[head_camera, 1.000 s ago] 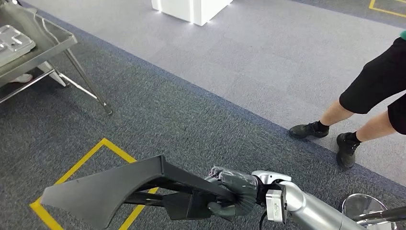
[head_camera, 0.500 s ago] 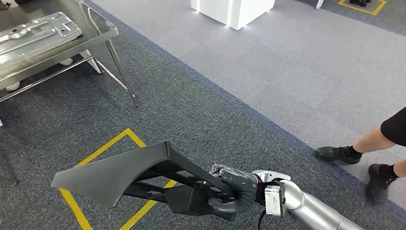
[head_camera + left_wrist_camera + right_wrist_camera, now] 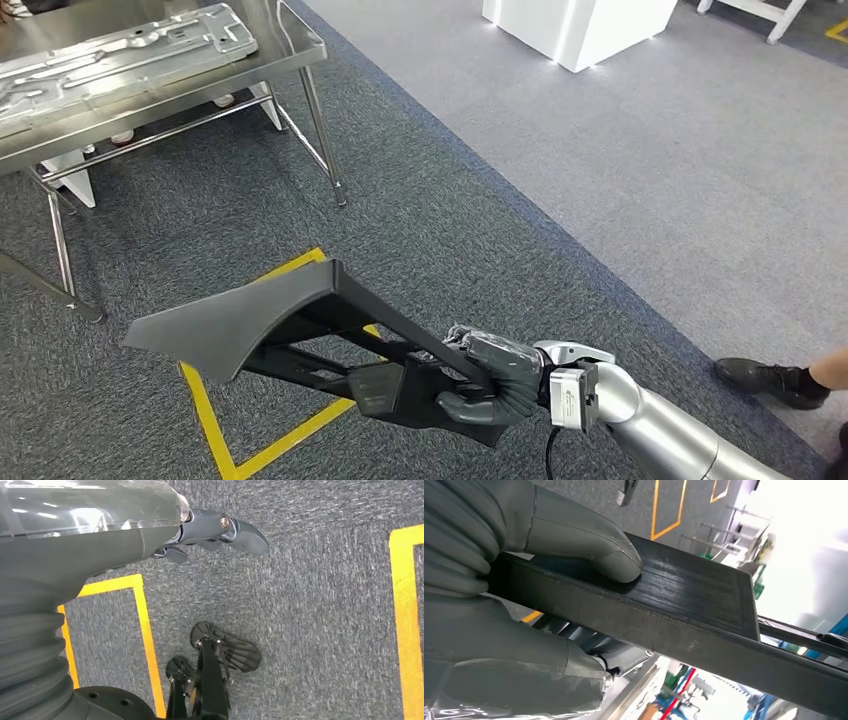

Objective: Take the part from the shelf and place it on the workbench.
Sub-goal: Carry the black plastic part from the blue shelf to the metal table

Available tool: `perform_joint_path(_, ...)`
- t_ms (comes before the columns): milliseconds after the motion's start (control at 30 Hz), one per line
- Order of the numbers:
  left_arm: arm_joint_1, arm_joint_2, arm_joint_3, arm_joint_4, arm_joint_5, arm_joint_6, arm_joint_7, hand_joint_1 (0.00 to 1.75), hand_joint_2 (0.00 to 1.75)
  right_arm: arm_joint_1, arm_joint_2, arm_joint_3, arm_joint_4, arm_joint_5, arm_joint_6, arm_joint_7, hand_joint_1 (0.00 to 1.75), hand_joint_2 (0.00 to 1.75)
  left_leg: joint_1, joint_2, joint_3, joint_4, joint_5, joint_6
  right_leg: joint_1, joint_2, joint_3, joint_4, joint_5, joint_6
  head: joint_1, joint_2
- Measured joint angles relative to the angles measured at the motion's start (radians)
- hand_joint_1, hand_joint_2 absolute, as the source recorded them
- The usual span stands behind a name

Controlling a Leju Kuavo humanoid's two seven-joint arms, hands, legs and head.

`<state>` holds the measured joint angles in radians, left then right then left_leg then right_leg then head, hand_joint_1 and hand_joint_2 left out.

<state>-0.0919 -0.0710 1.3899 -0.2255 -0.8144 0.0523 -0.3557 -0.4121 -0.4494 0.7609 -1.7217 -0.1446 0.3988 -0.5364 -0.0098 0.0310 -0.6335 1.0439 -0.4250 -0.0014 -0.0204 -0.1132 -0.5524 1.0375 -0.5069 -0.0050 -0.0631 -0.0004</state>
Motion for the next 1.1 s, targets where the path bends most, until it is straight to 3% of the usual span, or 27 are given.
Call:
perform_joint_path(33, -0.001, 0.002, -0.001, 0.0, -0.002, -0.002, 0.0, 0.0, 1.75, -0.003, 0.0, 0.0, -0.004, 0.0, -0.001, 0.002, 1.75, 1.75, -0.005, 0.002, 0.004, -0.014, 0.0, 0.007, 0.001, -0.008, 0.002, -0.001, -0.002, 0.005, 0.0, 0.0)
perform_joint_path(100, 0.0, 0.004, -0.003, 0.0, -0.002, -0.006, 0.0, 0.0, 1.75, -0.006, 0.0, -0.001, -0.012, -0.001, -0.003, 0.007, 1.75, 1.75, -0.004, -0.018, 0.006, -0.021, 0.002, 0.016, 0.002, -0.02, 0.009, -0.006, -0.005, 0.016, 0.0, 0.0)
perform_joint_path(167, -0.002, 0.005, -0.005, 0.0, -0.003, -0.013, 0.0, 0.0, 1.75, -0.011, 0.0, -0.002, -0.023, -0.003, -0.006, 0.013, 1.75, 1.75, 0.004, -0.039, 0.02, -0.039, 0.009, 0.027, 0.0, 0.015, 0.006, 0.017, -0.025, 0.023, 0.0, 0.0)
perform_joint_path(233, -0.008, 0.004, -0.007, 0.0, -0.002, -0.02, -0.002, 0.0, 1.75, -0.014, 0.001, -0.004, -0.03, -0.011, -0.01, 0.02, 1.75, 1.75, 0.01, -0.059, 0.029, -0.048, 0.014, 0.034, -0.004, 0.077, -0.041, 0.118, -0.076, 0.025, 0.0, 0.0)
perform_joint_path(300, -0.013, 0.004, -0.01, 0.0, -0.002, -0.022, -0.004, 0.0, 1.75, -0.011, 0.002, -0.004, -0.031, -0.017, -0.014, 0.021, 1.75, 1.75, 0.011, -0.082, 0.03, -0.047, 0.014, 0.036, -0.005, 0.101, -0.109, 0.237, -0.113, 0.027, 0.0, 0.0)
perform_joint_path(333, -0.013, 0.003, -0.012, 0.0, -0.001, -0.022, -0.007, 0.0, 1.75, -0.008, 0.002, -0.004, -0.031, -0.017, -0.014, 0.017, 1.75, 1.75, 0.011, -0.096, 0.03, -0.045, 0.013, 0.035, -0.006, 0.103, -0.127, 0.259, -0.106, 0.029, 0.0, 0.0)
perform_joint_path(367, -0.012, 0.002, -0.012, 0.0, 0.0, -0.022, -0.009, 0.0, 1.75, -0.006, 0.002, -0.004, -0.03, -0.017, -0.015, 0.009, 1.75, 1.75, 0.012, -0.109, 0.031, -0.042, 0.011, 0.033, -0.008, 0.105, -0.126, 0.24, -0.077, 0.03, 0.0, 0.0)
perform_joint_path(433, -0.009, -0.001, -0.013, 0.0, 0.003, -0.022, -0.014, 0.0, 1.75, -0.004, 0.002, -0.004, -0.028, -0.016, -0.016, -0.012, 1.75, 1.75, 0.014, -0.133, 0.03, -0.031, 0.004, 0.026, -0.014, 0.126, -0.085, 0.124, 0.001, 0.032, 0.0, 0.0)
perform_joint_path(467, -0.009, -0.002, -0.013, 0.0, 0.006, -0.022, -0.015, 0.0, 1.75, -0.003, 0.002, -0.004, -0.026, -0.015, -0.016, -0.02, 1.75, 1.75, 0.013, -0.144, 0.026, -0.022, -0.001, 0.021, -0.017, 0.143, -0.064, 0.066, 0.025, 0.032, 0.0, 0.0)
perform_joint_path(533, -0.008, -0.002, -0.013, 0.0, 0.012, -0.022, -0.015, 0.0, 1.75, 0.0, 0.003, -0.004, -0.023, -0.014, -0.017, -0.03, 1.75, 1.75, 0.013, -0.161, 0.015, -0.015, -0.004, 0.009, -0.016, 0.165, -0.044, 0.014, 0.033, 0.029, 0.0, 0.0)
perform_joint_path(600, -0.004, -0.002, -0.013, 0.0, 0.016, -0.022, -0.013, 0.0, 1.75, 0.002, 0.003, -0.004, -0.02, -0.013, -0.017, -0.035, 1.75, 1.75, 0.015, -0.175, 0.008, -0.017, -0.003, -0.003, -0.013, 0.153, -0.042, 0.01, 0.032, 0.02, 0.0, 0.0)
perform_joint_path(667, -0.001, -0.003, -0.013, 0.0, 0.016, -0.026, -0.012, 0.0, 1.75, 0.001, 0.0, -0.004, -0.02, -0.013, -0.018, -0.038, 1.75, 1.75, 0.014, -0.139, 0.0, 0.005, -0.017, -0.015, -0.016, 0.13, -0.035, 0.003, 0.033, 0.005, 0.0, 0.0)
perform_joint_path(733, -0.006, -0.004, -0.013, 0.0, 0.016, -0.03, -0.012, 0.0, 1.75, 0.001, -0.004, -0.004, -0.02, -0.014, -0.02, -0.04, 1.75, 1.75, 0.013, -0.073, -0.043, 0.1, -0.07, -0.025, -0.014, 0.103, -0.028, -0.002, 0.031, -0.006, 0.0, 0.0)
perform_joint_path(767, -0.009, -0.004, -0.013, 0.0, 0.016, -0.033, -0.012, 0.0, 1.75, 0.002, -0.005, -0.004, -0.02, -0.015, -0.021, -0.041, 1.75, 1.75, 0.014, -0.054, -0.078, 0.169, -0.101, -0.03, -0.012, 0.09, -0.027, -0.002, 0.029, -0.01, 0.0, 0.0)
perform_joint_path(833, -0.01, -0.004, -0.013, 0.0, 0.016, -0.036, -0.012, 0.0, 1.75, 0.004, -0.006, -0.004, -0.019, -0.015, -0.023, -0.041, 1.75, 1.75, 0.016, -0.045, -0.125, 0.258, -0.128, -0.034, -0.01, 0.064, -0.024, -0.002, 0.025, -0.011, 0.0, 0.0)
perform_joint_path(867, -0.009, -0.004, -0.013, 0.0, 0.016, -0.037, -0.012, 0.0, 1.75, 0.005, -0.006, -0.004, -0.019, -0.016, -0.023, -0.041, 1.75, 1.75, 0.016, -0.043, -0.123, 0.25, -0.113, -0.034, -0.009, 0.051, -0.021, -0.002, 0.022, -0.009, 0.0, 0.0)
perform_joint_path(900, -0.008, -0.003, -0.013, 0.0, 0.016, -0.037, -0.011, 0.0, 1.75, 0.005, -0.006, -0.004, -0.019, -0.016, -0.023, -0.041, 1.75, 1.75, 0.016, -0.038, -0.099, 0.203, -0.083, -0.031, -0.009, 0.039, -0.018, -0.002, 0.019, -0.007, 0.0, 0.0)
perform_joint_path(967, -0.008, -0.001, -0.013, 0.0, 0.016, -0.037, -0.012, 0.0, 1.75, 0.004, -0.006, -0.005, -0.019, -0.018, -0.023, -0.042, 1.75, 1.75, 0.01, -0.01, -0.027, 0.064, -0.022, -0.019, -0.006, 0.018, -0.008, -0.002, 0.012, -0.002, 0.0, 0.0)
perform_joint_path(1000, -0.009, 0.0, -0.013, 0.0, 0.016, -0.037, -0.012, 0.0, 1.75, 0.004, -0.006, -0.005, -0.019, -0.019, -0.023, -0.042, 1.75, 1.75, 0.005, 0.001, -0.003, 0.015, -0.006, -0.011, -0.004, 0.009, -0.004, -0.002, 0.009, 0.003, 0.0, 0.0)
perform_joint_path(1033, -0.009, 0.002, -0.013, 0.0, 0.016, -0.037, -0.012, 0.0, 1.75, 0.004, -0.006, -0.005, -0.019, -0.02, -0.023, -0.042, 1.75, 1.75, 0.001, 0.007, 0.008, -0.01, -0.002, -0.003, -0.002, 0.0, -0.002, -0.002, 0.006, 0.008, 0.0, 0.0)
perform_joint_path(1100, -0.007, 0.004, -0.013, 0.0, 0.015, -0.039, -0.012, 0.0, 1.75, 0.004, -0.006, -0.006, -0.019, -0.022, -0.022, -0.044, 1.75, 1.75, -0.004, -0.008, 0.009, -0.019, -0.003, 0.009, 0.0, -0.016, 0.005, -0.008, 0.004, 0.02, 0.0, 0.0)
